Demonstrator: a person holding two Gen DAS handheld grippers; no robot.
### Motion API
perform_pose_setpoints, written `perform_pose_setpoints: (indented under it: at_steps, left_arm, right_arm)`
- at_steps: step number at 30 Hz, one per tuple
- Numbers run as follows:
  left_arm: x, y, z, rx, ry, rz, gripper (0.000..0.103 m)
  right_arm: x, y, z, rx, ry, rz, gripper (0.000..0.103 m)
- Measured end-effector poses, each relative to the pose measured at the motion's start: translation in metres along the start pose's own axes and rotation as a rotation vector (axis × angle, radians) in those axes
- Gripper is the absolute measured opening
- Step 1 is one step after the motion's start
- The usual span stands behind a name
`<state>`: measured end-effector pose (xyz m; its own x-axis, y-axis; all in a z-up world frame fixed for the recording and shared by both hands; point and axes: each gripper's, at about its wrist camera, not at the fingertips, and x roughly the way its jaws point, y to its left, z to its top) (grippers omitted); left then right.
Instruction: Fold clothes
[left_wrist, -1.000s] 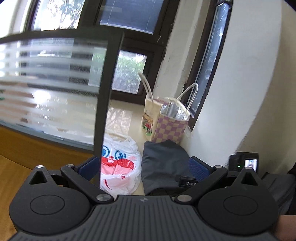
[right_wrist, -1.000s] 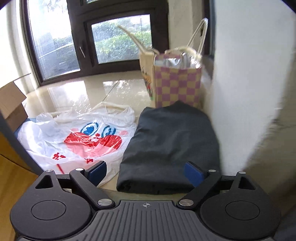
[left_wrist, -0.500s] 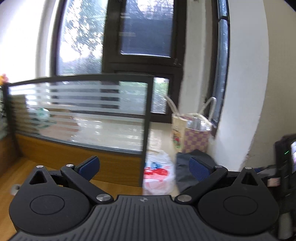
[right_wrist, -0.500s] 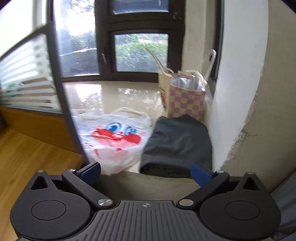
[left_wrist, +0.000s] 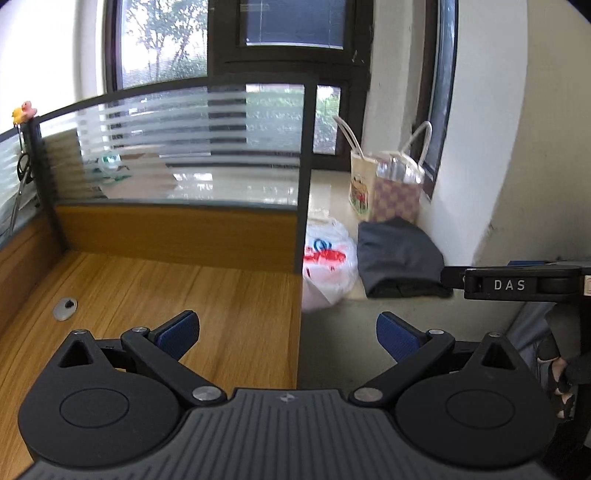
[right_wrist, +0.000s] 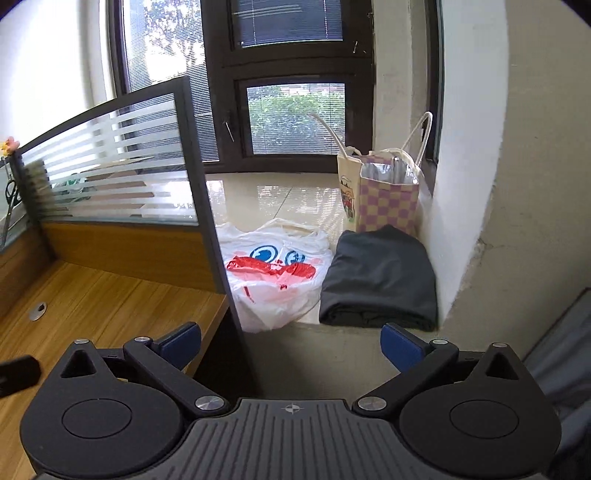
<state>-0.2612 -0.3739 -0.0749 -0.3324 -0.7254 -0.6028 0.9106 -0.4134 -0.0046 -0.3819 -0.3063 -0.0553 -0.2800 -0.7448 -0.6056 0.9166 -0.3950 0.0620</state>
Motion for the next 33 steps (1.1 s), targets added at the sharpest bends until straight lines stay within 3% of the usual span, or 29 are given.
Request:
perform_pose_setpoints:
  at_steps: [11, 25, 33]
  left_arm:
    - [-0.008, -0.012, -0.016, 0.019, 0.027, -0.001, 0.103]
    - [0.000, -0.043, -0.008, 0.056, 0.023, -0.072, 0.103]
    - [0.003, -0.039, -0.008, 0.022, 0.022, -0.060, 0.103]
  right_arm:
    - [-0.022, 0.005, -0.033, 0.024, 0.046, -0.030, 0.103]
    - [-0.029, -0.017, -0.040, 0.043, 0.049, -0.092, 0.103]
    - [-0.027, -0.017, -0.036, 0.023, 0.049, -0.087, 0.103]
